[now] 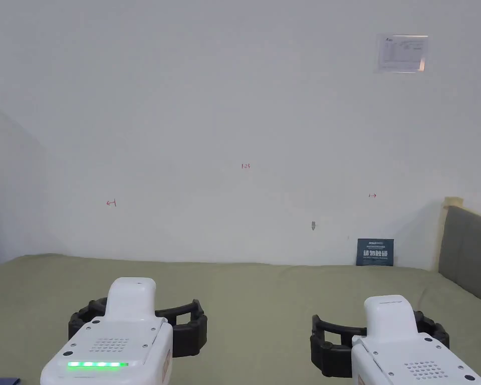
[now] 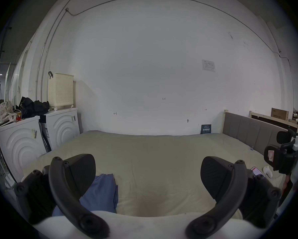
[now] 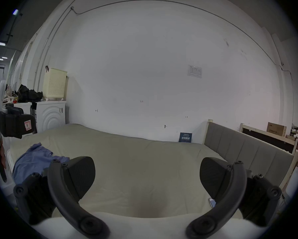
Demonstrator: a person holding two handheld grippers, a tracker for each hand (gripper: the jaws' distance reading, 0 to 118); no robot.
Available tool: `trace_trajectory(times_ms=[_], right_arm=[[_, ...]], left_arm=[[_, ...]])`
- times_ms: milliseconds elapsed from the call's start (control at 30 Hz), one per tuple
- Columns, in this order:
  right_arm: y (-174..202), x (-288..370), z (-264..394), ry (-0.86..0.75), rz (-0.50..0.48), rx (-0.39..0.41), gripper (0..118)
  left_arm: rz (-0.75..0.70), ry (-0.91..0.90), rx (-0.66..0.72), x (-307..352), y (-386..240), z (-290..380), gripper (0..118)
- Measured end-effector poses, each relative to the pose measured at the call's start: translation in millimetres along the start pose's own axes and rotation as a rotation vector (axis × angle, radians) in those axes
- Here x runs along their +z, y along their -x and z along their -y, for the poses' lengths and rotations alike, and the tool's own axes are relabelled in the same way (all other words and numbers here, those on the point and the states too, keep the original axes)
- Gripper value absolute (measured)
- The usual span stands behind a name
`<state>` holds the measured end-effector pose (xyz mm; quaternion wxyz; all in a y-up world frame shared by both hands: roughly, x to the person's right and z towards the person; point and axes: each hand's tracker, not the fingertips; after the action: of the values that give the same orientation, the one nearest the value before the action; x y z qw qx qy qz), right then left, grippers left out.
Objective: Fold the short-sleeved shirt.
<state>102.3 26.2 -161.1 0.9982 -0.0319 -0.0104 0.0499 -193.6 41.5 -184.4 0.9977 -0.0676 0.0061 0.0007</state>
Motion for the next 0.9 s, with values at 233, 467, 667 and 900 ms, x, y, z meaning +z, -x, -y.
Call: trace_trajectory(times_ms=[233, 467, 667, 900], right_arm=[[-1.2, -0.2, -0.2, 0.003, 0.005, -0.013, 118], [21.2, -9.2, -6.0, 0.04, 0.069, 0.289, 118], [79.9, -27.5, 45.3, 0.182, 0.117, 1.532, 118], [75.8, -32.8, 46.2, 0.169, 0.017, 1.417, 118]], left_arm=[[-0.001, -0.003, -0.004, -0.7, -0.2, -0.7, 118], [0.024, 0.041, 0.279, -9.6, 22.5, 9.2, 118], [0.314, 0.318, 1.448, -49.7, 94.8, 102.2, 118], [0.339, 0.37, 1.501, -56.5, 89.3, 137.0, 118]])
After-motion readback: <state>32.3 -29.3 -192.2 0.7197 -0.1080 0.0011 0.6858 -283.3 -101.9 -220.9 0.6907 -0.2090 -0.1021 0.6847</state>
